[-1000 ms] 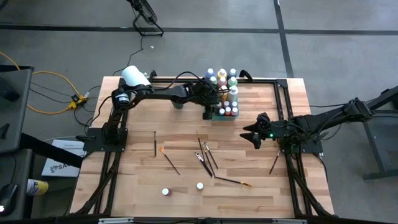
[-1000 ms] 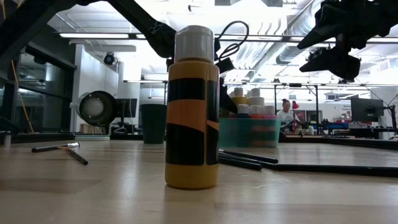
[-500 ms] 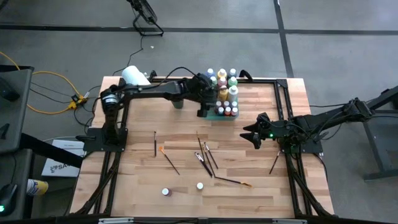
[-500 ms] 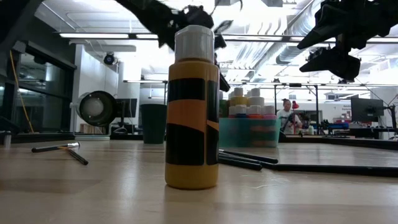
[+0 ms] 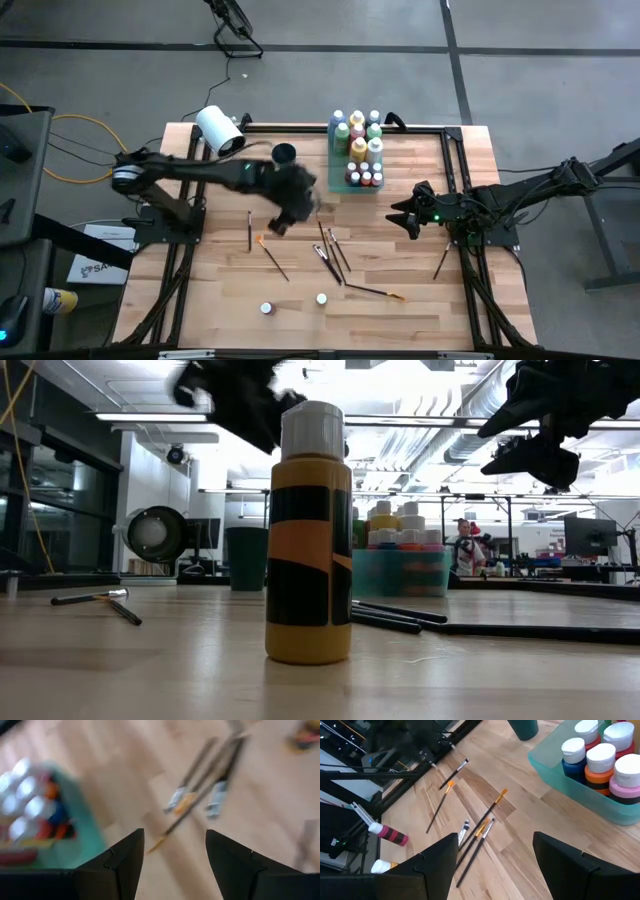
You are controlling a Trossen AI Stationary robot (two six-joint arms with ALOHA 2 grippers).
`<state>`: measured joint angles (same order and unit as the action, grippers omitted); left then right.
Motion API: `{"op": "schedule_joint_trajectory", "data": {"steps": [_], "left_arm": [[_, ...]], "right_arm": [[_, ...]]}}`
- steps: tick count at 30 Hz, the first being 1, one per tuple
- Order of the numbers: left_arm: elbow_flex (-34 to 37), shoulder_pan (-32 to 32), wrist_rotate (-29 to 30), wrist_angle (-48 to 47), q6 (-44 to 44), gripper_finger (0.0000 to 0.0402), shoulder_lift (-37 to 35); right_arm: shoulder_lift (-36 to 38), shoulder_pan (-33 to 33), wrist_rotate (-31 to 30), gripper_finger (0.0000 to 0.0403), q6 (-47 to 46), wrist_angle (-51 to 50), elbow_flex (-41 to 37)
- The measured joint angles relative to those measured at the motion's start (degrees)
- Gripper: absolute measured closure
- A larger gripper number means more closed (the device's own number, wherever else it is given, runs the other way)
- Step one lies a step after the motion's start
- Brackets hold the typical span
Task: Pick & Place Paint Supplies
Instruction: Put the yellow small paint bottle into the green bin
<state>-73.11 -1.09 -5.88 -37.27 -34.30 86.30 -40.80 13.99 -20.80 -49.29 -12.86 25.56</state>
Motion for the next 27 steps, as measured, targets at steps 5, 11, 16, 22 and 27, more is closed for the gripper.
{"op": "schedule_joint_trajectory", "data": {"steps": [5, 11, 16, 22, 27], "left_arm": [[6.8, 9.4, -0.2, 8.4, 1.4, 0.0197, -4.3], [9.5, 15.8, 0.5, 18.1, 12.2, 0.0197, -2.9], [9.7, 19.2, 0.9, 21.6, 14.1, 0.0197, -0.3], [4.6, 22.9, 0.6, 18.2, 14.9, 0.0197, 3.9], [-1.9, 25.4, 0.5, 15.0, 15.8, 0.0197, 8.8]], "right_arm": [[0.0, 0.0, 0.0, 0.0151, 0.0, 0.0, 0.0], [0.0, 0.0, 0.0, 0.0151, 0.0, 0.2, 0.0], [0.0, 0.0, 0.0, 0.0151, 0.0, 0.2, 0.0], [0.0, 0.0, 0.0, 0.0151, 0.0, 0.2, 0.0], [0.0, 0.0, 0.0, 0.0151, 0.0, 0.1, 0.0]]}}
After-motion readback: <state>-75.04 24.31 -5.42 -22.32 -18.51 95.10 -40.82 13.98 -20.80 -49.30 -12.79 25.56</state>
